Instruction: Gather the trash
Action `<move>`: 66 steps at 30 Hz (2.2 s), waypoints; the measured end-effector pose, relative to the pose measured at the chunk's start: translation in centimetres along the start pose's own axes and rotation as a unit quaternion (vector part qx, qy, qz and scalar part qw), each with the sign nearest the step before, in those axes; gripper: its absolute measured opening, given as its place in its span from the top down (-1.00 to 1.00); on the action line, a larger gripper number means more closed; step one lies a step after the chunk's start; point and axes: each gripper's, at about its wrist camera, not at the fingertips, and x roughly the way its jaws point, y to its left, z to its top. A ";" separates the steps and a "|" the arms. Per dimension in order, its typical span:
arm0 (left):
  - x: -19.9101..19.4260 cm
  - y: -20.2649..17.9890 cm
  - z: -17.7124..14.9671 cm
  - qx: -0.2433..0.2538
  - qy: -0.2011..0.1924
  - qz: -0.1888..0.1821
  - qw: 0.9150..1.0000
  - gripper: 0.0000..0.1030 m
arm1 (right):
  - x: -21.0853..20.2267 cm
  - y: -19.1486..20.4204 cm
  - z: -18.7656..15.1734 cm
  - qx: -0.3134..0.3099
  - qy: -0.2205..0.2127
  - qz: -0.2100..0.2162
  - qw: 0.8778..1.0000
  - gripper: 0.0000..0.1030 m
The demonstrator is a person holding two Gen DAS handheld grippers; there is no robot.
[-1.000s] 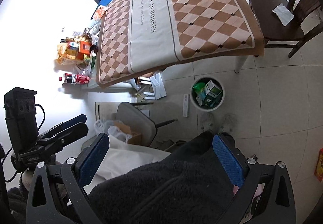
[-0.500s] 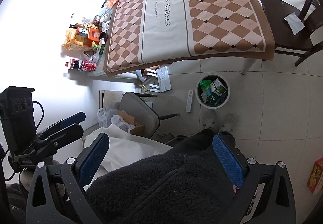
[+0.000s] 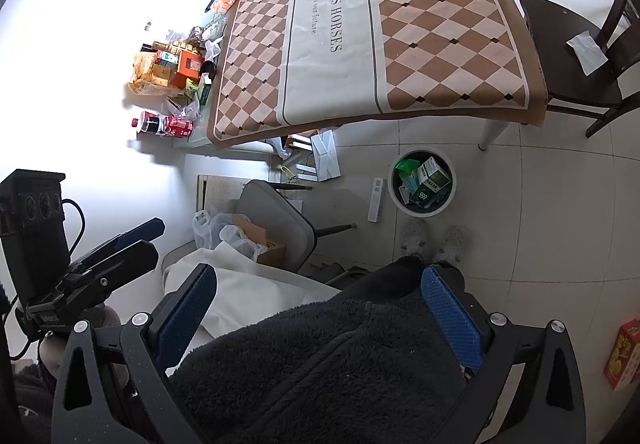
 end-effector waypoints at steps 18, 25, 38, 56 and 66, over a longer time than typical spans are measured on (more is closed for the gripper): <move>-0.2 -0.5 -0.1 0.005 -0.006 0.004 1.000 -1.00 | -0.2 0.3 -0.2 -0.003 -0.002 0.000 1.000 -1.00; -0.1 -0.4 -0.3 0.007 -0.005 0.007 1.000 -1.00 | -0.3 0.3 -0.2 -0.004 -0.002 0.001 1.000 -1.00; -0.3 -0.3 -0.4 0.009 -0.004 0.007 1.000 -1.00 | -0.4 0.7 -0.3 -0.005 -0.001 0.001 1.000 -1.00; -0.1 -0.4 -0.2 0.006 -0.004 0.008 1.000 -1.00 | -0.5 0.7 -0.4 -0.005 0.002 0.003 1.000 -1.00; -0.1 -0.4 -0.1 0.006 -0.002 0.009 1.000 -1.00 | -0.4 1.0 -0.6 -0.004 0.003 0.004 1.000 -1.00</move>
